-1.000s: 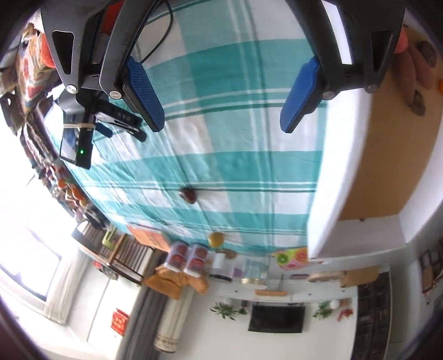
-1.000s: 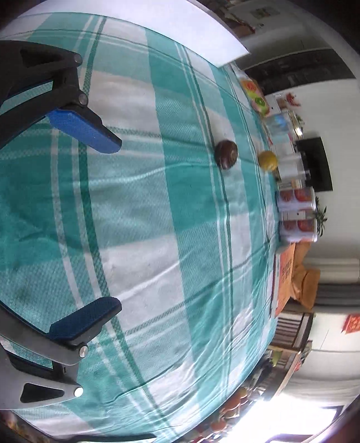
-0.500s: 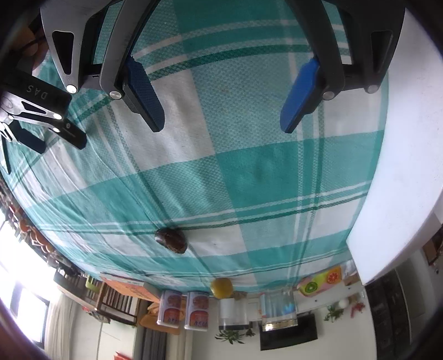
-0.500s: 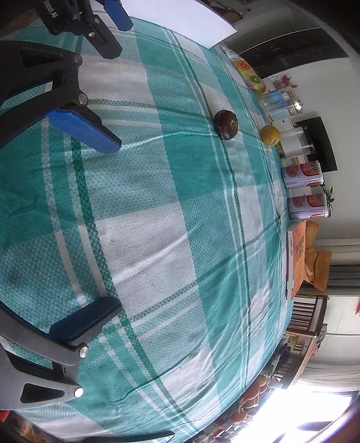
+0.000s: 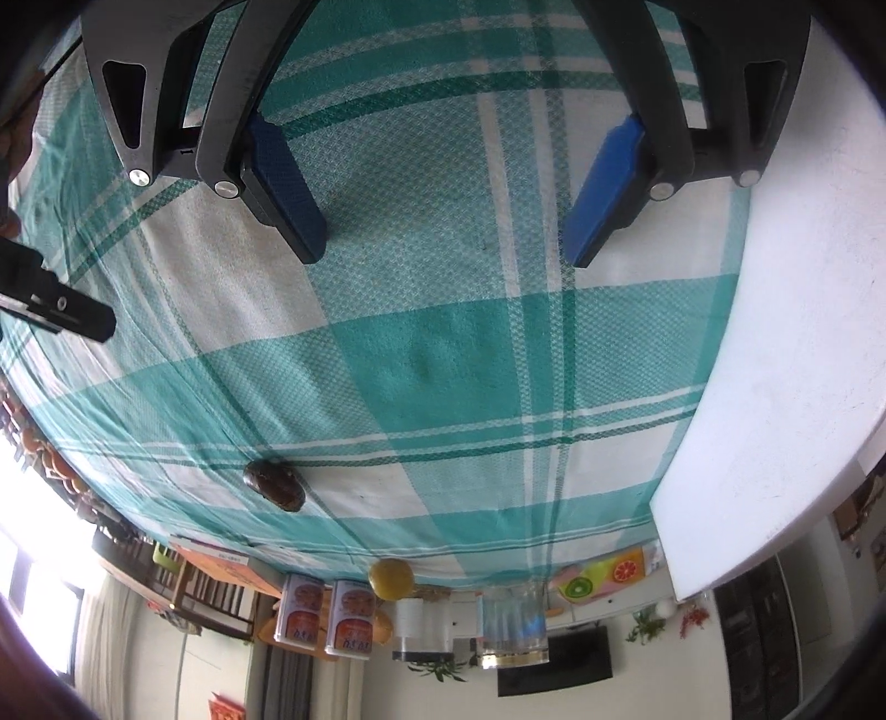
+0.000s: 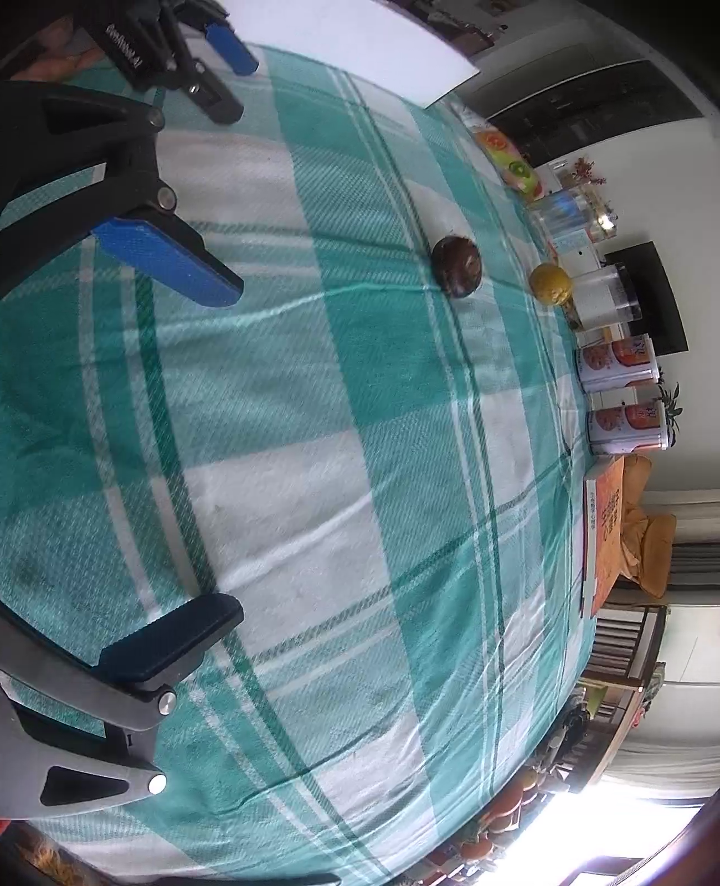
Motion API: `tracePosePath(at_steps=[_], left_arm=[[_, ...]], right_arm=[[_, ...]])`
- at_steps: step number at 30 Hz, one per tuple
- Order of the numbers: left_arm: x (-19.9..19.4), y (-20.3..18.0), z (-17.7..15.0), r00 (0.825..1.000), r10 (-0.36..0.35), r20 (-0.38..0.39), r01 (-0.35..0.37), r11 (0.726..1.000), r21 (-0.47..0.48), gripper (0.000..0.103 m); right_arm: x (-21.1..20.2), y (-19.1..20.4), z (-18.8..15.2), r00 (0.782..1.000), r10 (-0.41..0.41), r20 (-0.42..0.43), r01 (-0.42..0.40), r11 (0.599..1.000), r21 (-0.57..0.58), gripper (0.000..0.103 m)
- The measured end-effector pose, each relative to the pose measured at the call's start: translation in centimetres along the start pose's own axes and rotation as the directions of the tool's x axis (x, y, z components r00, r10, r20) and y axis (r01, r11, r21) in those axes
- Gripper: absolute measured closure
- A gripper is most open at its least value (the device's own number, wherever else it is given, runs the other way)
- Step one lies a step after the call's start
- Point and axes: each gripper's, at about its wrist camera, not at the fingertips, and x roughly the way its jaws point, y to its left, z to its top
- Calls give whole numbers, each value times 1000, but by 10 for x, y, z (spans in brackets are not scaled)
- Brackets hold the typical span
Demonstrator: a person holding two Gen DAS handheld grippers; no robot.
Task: Organize fruits
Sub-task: 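Grasp the second dark brown round fruit with the right tool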
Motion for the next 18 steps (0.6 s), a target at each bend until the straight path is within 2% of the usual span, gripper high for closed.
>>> tracePosePath(at_steps=[4, 7, 10, 11, 12, 13, 14, 18], left_arm=[[2, -1, 1, 1000, -3, -5, 3, 1000, -2, 8], [2, -1, 1, 1000, -5, -5, 5, 1000, -3, 8], [2, 0, 1, 1000, -4, -5, 4, 1000, -2, 8], [2, 0, 1, 1000, -4, -5, 4, 1000, -2, 8], [2, 0, 1, 1000, -4, -5, 4, 1000, -2, 8], [2, 0, 1, 1000, -3, -5, 3, 1000, -2, 8], [2, 0, 2, 1000, -3, -5, 3, 1000, -2, 8], [2, -1, 1, 1000, -1, -5, 1, 1000, -1, 7]], right_arm=[[29, 44, 54, 997, 81, 6, -80, 988, -135, 0], [66, 73, 79, 999, 51, -16, -53, 974, -221, 6], [99, 87, 85, 997, 12, -74, -31, 965, -259, 21], [100, 89, 86, 999, -9, -50, -5, 963, -271, 25], [100, 90, 85, 999, -20, -36, 9, 961, -277, 38], [98, 90, 85, 999, -37, -20, 30, 960, -278, 46], [96, 87, 85, 999, -30, -16, 25, 963, -269, 61], [85, 70, 80, 1000, 17, -18, -20, 974, -224, 62]])
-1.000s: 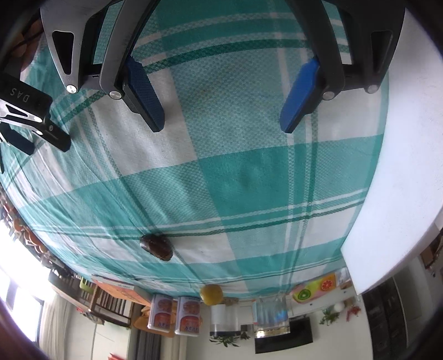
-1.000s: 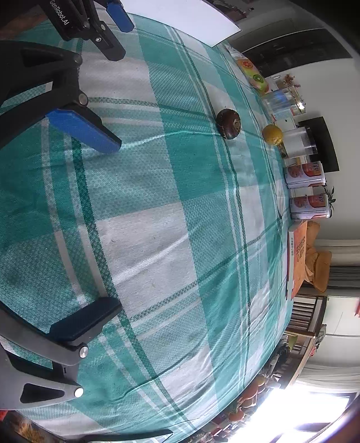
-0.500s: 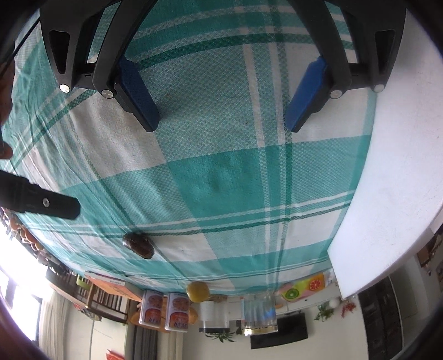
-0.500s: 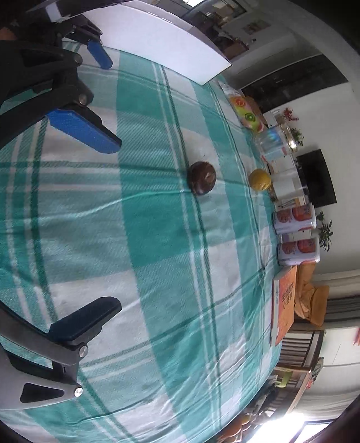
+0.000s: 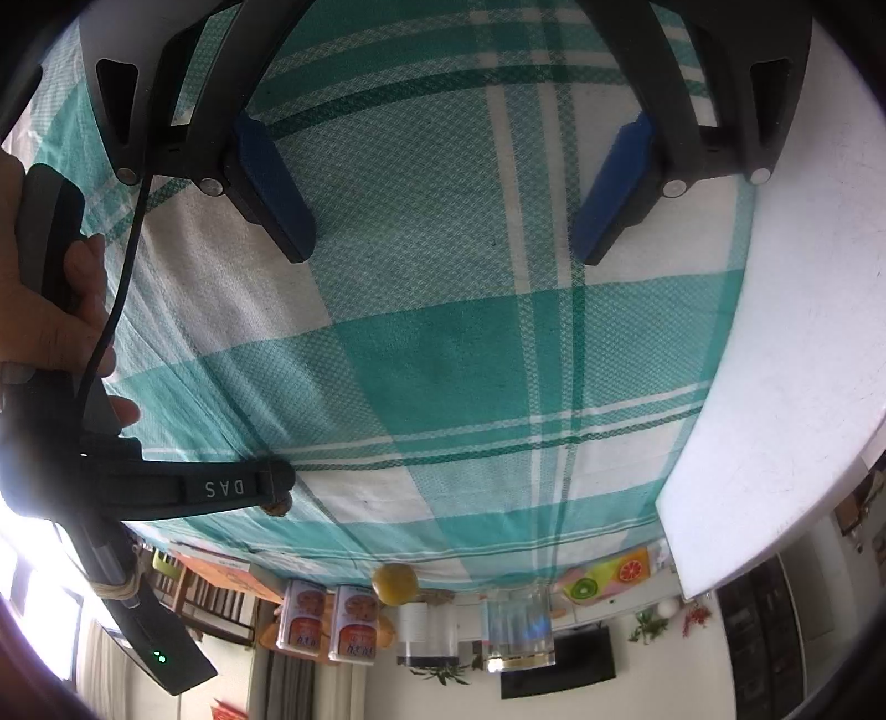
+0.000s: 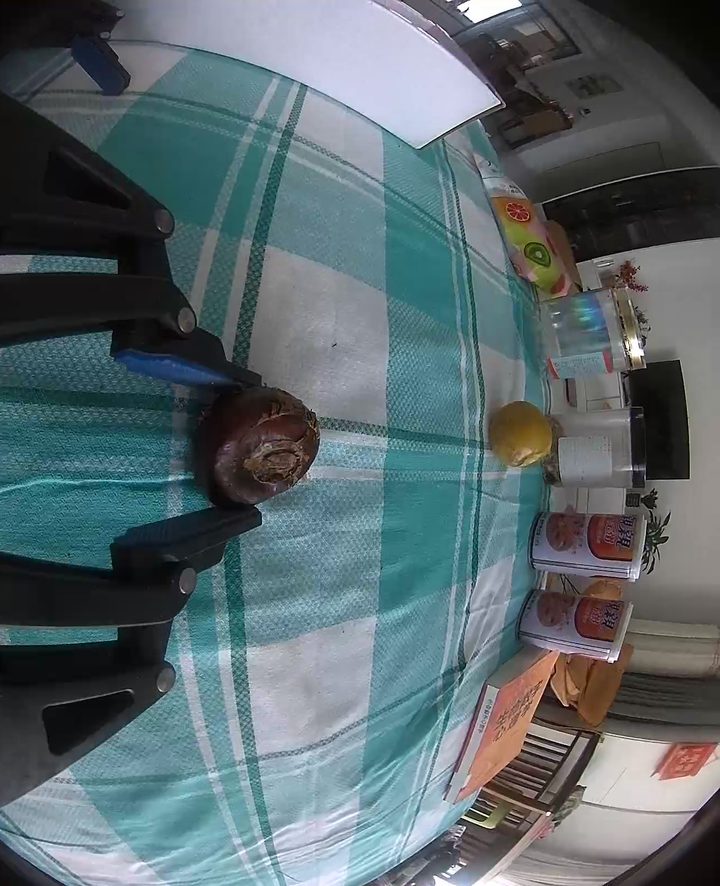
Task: Organize fruits
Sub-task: 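Grasp the second dark brown round fruit with the right tool, then grasp the yellow citrus with the left tool while the right tool holds the dark fruit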
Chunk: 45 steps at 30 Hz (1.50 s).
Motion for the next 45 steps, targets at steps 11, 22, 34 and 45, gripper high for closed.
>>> tracePosePath(at_steps=[11, 22, 34, 45], left_arm=[[0, 0, 0, 1000, 1, 1, -1, 1000, 1, 7], [0, 0, 0, 1000, 2, 1, -2, 1000, 1, 7], [7, -11, 96, 990, -121, 66, 129, 981, -143, 8], [140, -37, 242, 998, -68, 4, 69, 995, -76, 8]], right_arm=[[-64, -62, -58, 999, -45, -5, 46, 997, 57, 64], [-55, -75, -80, 999, -38, 17, 36, 996, 83, 9], [-53, -74, -80, 1000, -21, 9, 20, 997, 78, 0], [-51, -73, -80, 1000, -23, 5, 23, 997, 69, 0]])
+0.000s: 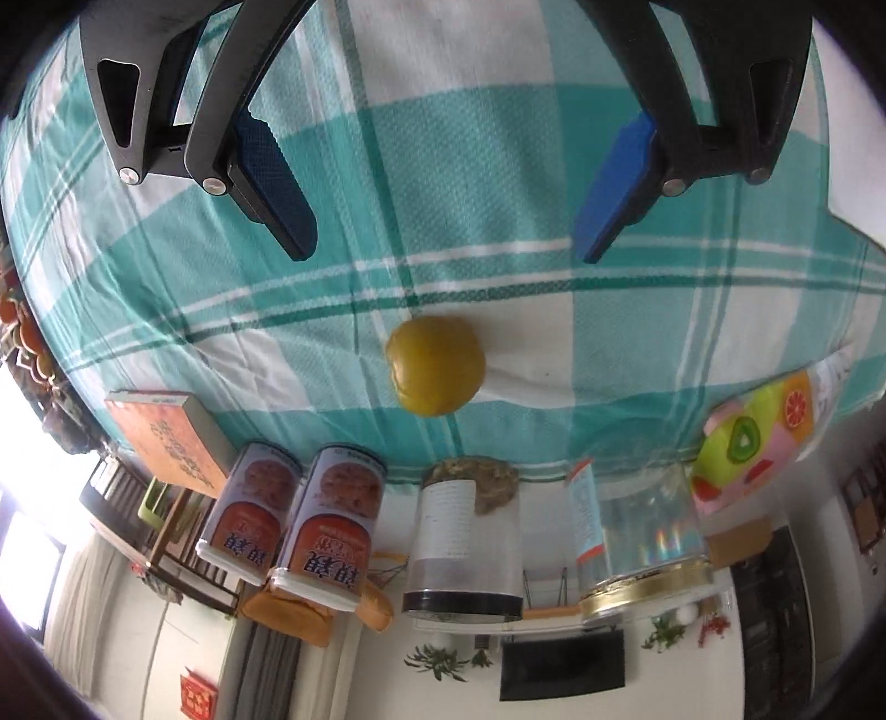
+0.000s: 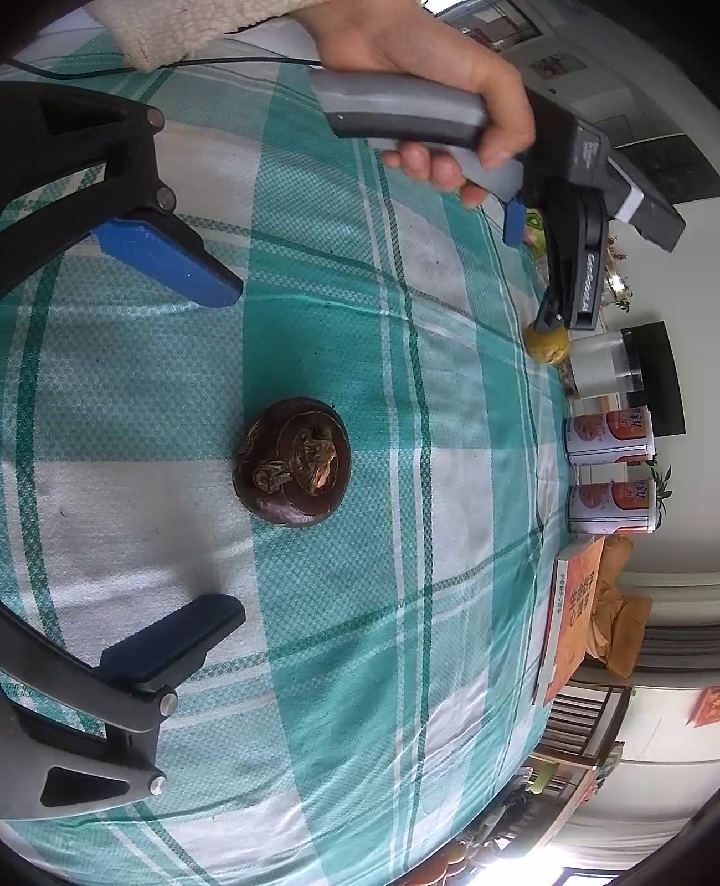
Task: Organize fruits
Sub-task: 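Grasp the yellow citrus with the left tool while the right tool holds the dark fruit, then carry both fruits over the cardboard box and open both tools to drop them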
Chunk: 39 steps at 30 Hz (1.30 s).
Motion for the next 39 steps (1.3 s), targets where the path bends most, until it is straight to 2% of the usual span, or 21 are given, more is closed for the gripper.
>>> tracePosePath(at_steps=[3, 7, 8, 9, 15, 21, 24, 27, 29, 30, 32, 34, 35, 37, 39], left_arm=[[21, -3, 24, 1000, 13, -4, -13, 1000, -21, 8], [41, 2, 32, 1000, -6, -9, 5, 996, -88, 12], [42, 4, 30, 1000, -12, -7, 12, 995, -96, 45], [44, 5, 28, 1000, -21, -20, 19, 995, -94, 54], [4, 14, 1, 999, -34, 3, 35, 997, -70, 54], [-77, 31, -27, 996, -92, -13, 90, 992, -90, 54], [-123, 32, -36, 994, -106, -11, 106, 992, -65, 54], [-169, 36, -52, 993, -121, -10, 120, 992, -38, 54], [-195, 37, -63, 990, -141, -20, 140, 989, -40, 54], [-208, 40, -72, 988, -155, -24, 154, 987, -48, 54], [-233, 47, -88, 982, -188, -31, 186, 980, -68, 54], [-257, 52, -108, 977, -213, -29, 210, 974, -79, 54], [-267, 53, -117, 975, -220, -25, 218, 973, -82, 54], [-287, 60, -137, 972, -235, -11, 233, 969, -85, 54], [-305, 68, -156, 969, -247, 4, 246, 964, -96, 54]], right_arm=[[1, 2, 0, 1000, -13, -6, 13, 1000, -14, 0], [2, 3, 1, 1000, -22, -10, 22, 1000, -22, 0], [2, 3, 1, 1000, -22, -10, 22, 1000, -22, 0], [3, 3, 1, 1000, -22, -10, 22, 1000, -22, 0], [3, 3, 1, 1000, -22, -10, 22, 999, -23, 0], [3, 3, 1, 1000, -19, -9, 19, 1000, -21, 0], [1, 1, 1, 1000, -7, -3, 7, 1000, -12, 0], [-4, -4, -1, 1000, 26, 14, -26, 1000, 15, 0], [-12, -16, -3, 995, 96, 40, -99, 993, 70, 0], [-19, -26, -4, 987, 144, 70, -152, 981, 121, 0], [-38, -58, -7, 958, 215, 192, -260, 931, 255, 0], [-52, -98, -14, 930, 205, 306, -320, 860, 398, 0], [-54, -117, -19, 927, 181, 330, -326, 823, 465, 0], [-50, -144, -26, 933, 160, 323, -324, 767, 554, 1], [-43, -148, -24, 932, 206, 297, -344, 757, 555, 8]])
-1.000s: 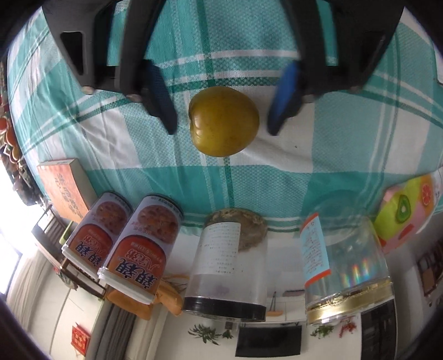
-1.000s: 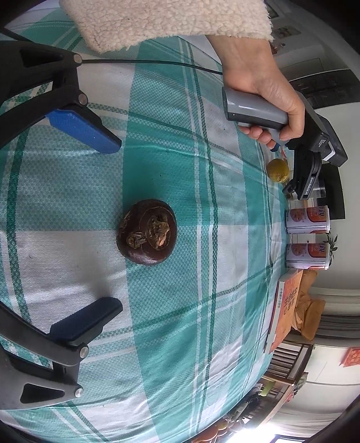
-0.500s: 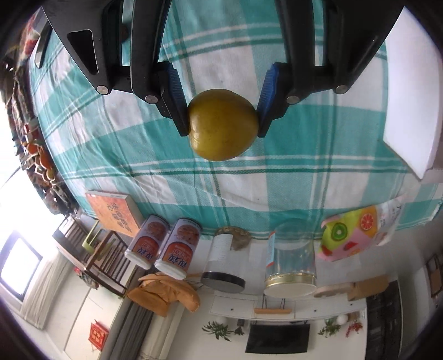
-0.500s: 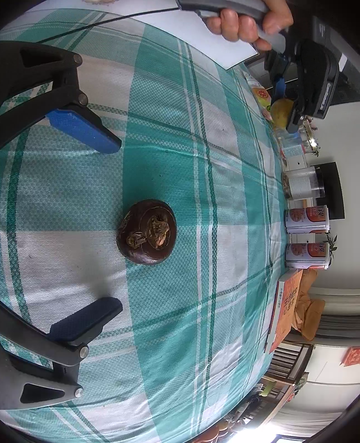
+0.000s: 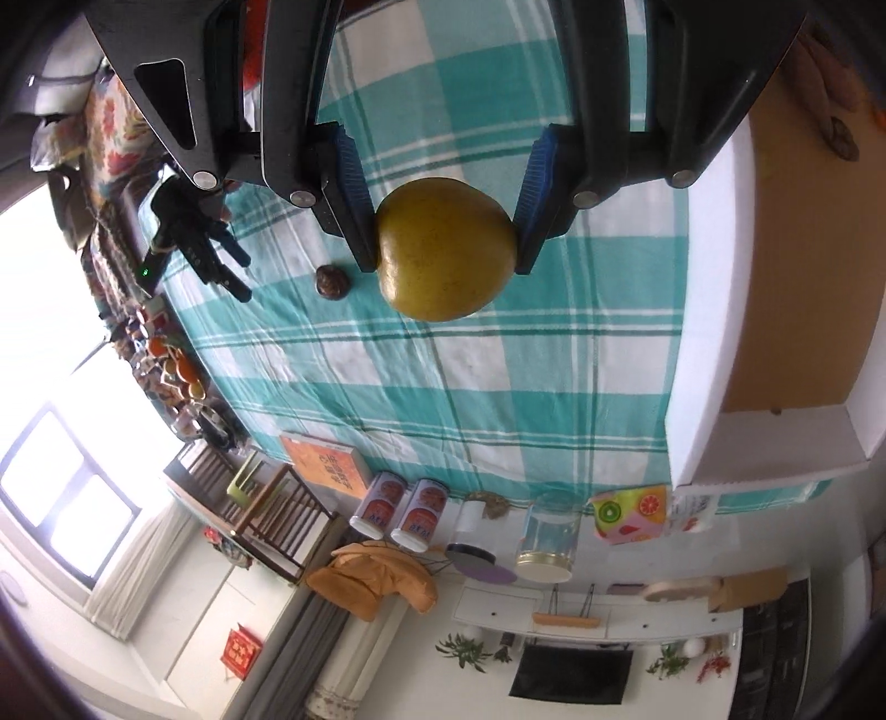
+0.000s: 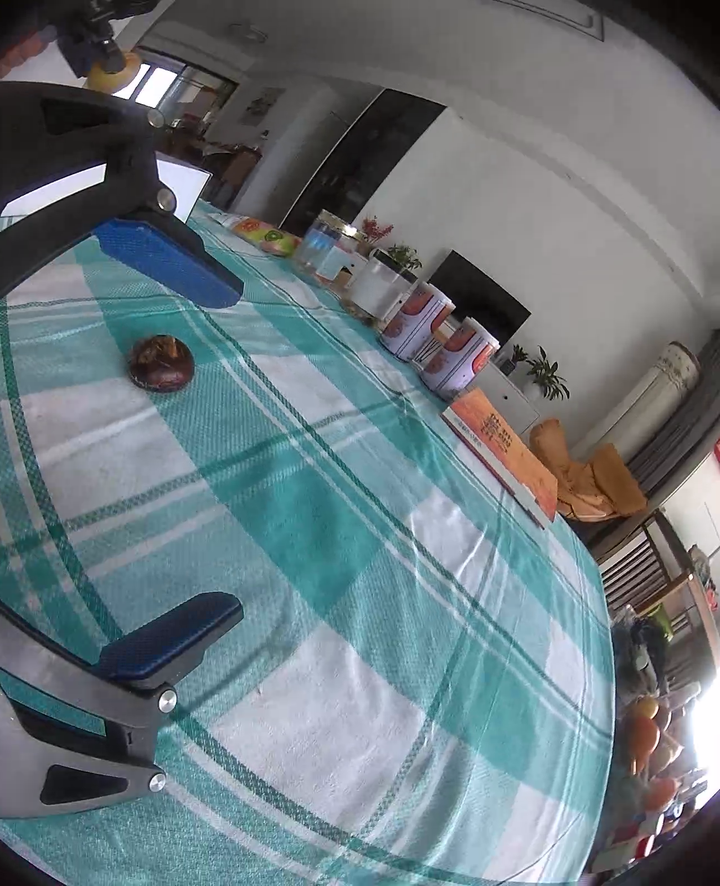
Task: Organize fruits
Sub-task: 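Carry both fruits over the cardboard box and open both tools to drop them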
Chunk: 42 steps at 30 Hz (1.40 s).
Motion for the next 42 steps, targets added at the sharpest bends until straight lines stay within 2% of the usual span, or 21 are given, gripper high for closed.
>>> tracePosePath(at_steps=[1, 3, 5, 7, 11, 12, 16, 20, 22, 24, 27, 30, 32, 34, 36, 37, 40, 42], left_arm=[[-8, 3, -8, 1000, -4, 7, 4, 1000, -6, 54], [-20, 10, -21, 1000, -1, 16, 1, 1000, -15, 54], [-25, 20, -30, 1000, 1, 14, 0, 999, -32, 54], [-27, 29, -34, 1000, -3, 11, 4, 999, -50, 54], [-34, 41, -41, 1000, 0, 27, 1, 998, -66, 54], [-37, 44, -43, 999, 2, 33, 0, 998, -67, 54], [-47, 52, -48, 999, 20, 49, -16, 997, -76, 54], [-59, 64, -54, 998, 27, 50, -22, 994, -110, 54], [-69, 70, -54, 998, 31, 60, -23, 991, -129, 54], [-82, 77, -54, 997, 32, 74, -21, 988, -154, 54], [-105, 88, -54, 996, -5, 91, 24, 978, -209, 54], [-127, 99, -58, 993, -53, 103, 77, 965, -250, 54], [-140, 106, -61, 992, -47, 118, 77, 963, -259, 54], [-151, 118, -64, 990, 6, 139, 30, 967, -253, 54], [-154, 133, -68, 985, 81, 153, -38, 964, -263, 54], [-154, 142, -70, 981, 119, 156, -74, 961, -265, 54], [-148, 168, -78, 962, 232, 145, -185, 943, -277, 54], [-140, 187, -84, 952, 281, 119, -237, 928, -288, 54]], right_arm=[[5, 9, -2, 999, 15, -36, -16, 999, -39, 8], [15, 45, -14, 993, 13, -114, -37, 978, -204, 9], [31, 86, -36, 984, -116, -133, 49, 905, -423, 12], [50, 109, -52, 972, -194, -135, 95, 845, -527, 19], [82, 116, -61, 943, -298, -146, 171, 814, -555, 39], [82, 116, -61, 941, -313, -126, 191, 801, -567, 58], [68, 108, -58, 948, -281, -148, 172, 847, -503, 58], [40, 117, -58, 966, -176, -190, 80, 902, -425, 58], [26, 138, -62, 971, -96, -218, 0, 915, -403, 58], [16, 165, -69, 966, -20, -258, -86, 916, -393, 58], [5, 215, -87, 942, 77, -326, -211, 892, -400, 58], [-1, 269, -116, 896, 158, -416, -339, 847, -409, 58], [-5, 302, -139, 863, 186, -471, -408, 806, -429, 58], [-6, 330, -162, 830, 199, -521, -463, 767, -445, 58], [-8, 351, -179, 809, 197, -553, -495, 735, -462, 58], [-9, 359, -186, 808, 188, -558, -499, 723, -479, 58], [-11, 378, -198, 825, 138, -548, -477, 690, -544, 57], [-11, 390, -207, 822, 113, -559, -477, 673, -566, 57]])
